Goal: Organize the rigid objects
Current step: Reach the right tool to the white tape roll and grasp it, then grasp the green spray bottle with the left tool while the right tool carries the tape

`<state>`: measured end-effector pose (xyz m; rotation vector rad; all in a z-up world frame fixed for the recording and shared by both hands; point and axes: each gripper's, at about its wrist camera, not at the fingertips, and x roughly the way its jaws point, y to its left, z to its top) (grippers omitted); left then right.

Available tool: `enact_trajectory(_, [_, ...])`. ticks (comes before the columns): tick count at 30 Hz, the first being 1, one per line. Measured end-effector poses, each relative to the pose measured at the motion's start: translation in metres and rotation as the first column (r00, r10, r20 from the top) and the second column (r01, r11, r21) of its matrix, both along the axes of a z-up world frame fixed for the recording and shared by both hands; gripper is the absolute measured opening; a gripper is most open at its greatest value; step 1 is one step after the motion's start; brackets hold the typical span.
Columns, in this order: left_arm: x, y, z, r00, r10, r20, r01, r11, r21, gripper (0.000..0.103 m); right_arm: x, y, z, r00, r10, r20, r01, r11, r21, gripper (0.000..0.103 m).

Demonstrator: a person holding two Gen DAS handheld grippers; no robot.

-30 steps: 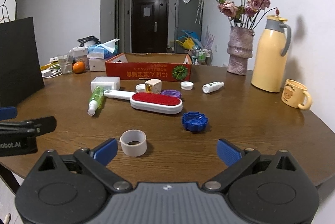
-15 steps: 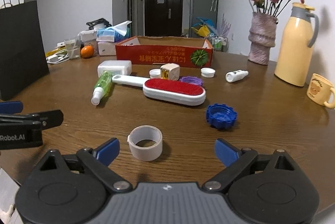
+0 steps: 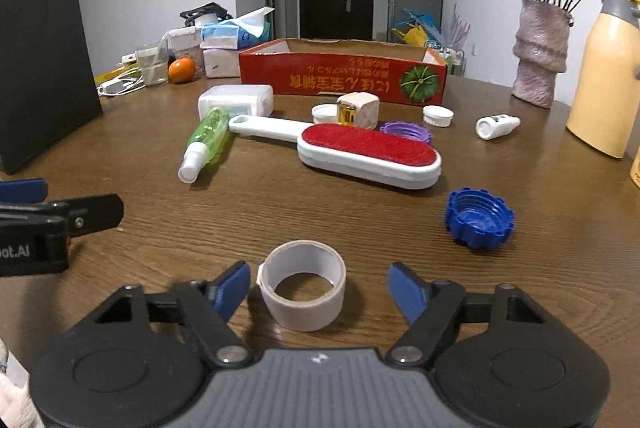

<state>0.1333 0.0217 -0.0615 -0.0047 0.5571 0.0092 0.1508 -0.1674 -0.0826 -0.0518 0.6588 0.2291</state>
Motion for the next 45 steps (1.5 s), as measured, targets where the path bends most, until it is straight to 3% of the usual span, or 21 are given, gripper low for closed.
enact_trajectory(4, [0.009, 0.000, 0.000, 1.000, -0.002, -0.009, 0.002, 1.000, -0.001, 0.103, 0.007, 0.000, -0.001, 1.000, 0.007, -0.004, -0.007, 1.000, 0.013, 0.042])
enact_trajectory(17, [0.043, -0.003, 0.007, 1.000, 0.014, -0.024, -0.014, 1.000, -0.004, 0.103, 0.031, -0.014, 0.009, 0.999, 0.000, 0.033, -0.002, 0.998, 0.062, 0.042])
enact_trajectory(30, [0.108, -0.012, 0.019, 0.995, 0.078, -0.059, -0.077, 0.997, 0.025, 0.103, 0.073, -0.028, 0.027, 0.996, -0.027, 0.089, 0.021, 0.997, 0.069, 0.042])
enact_trajectory(38, [0.150, -0.017, 0.010, 0.987, 0.126, -0.103, -0.123, 0.992, 0.040, 0.102, 0.109, -0.033, 0.040, 0.990, -0.057, 0.130, 0.049, 0.997, 0.065, 0.042])
enact_trajectory(41, [0.164, -0.018, 0.004, 0.982, 0.144, -0.124, -0.140, 0.989, 0.041, 0.096, 0.123, -0.033, 0.043, 0.988, -0.065, 0.141, 0.056, 0.996, 0.065, 0.042])
enact_trajectory(45, [0.180, -0.016, -0.006, 0.974, 0.166, -0.157, -0.165, 0.986, 0.024, 0.079, 0.140, -0.031, 0.044, 0.986, -0.072, 0.147, 0.063, 0.996, 0.067, 0.042])
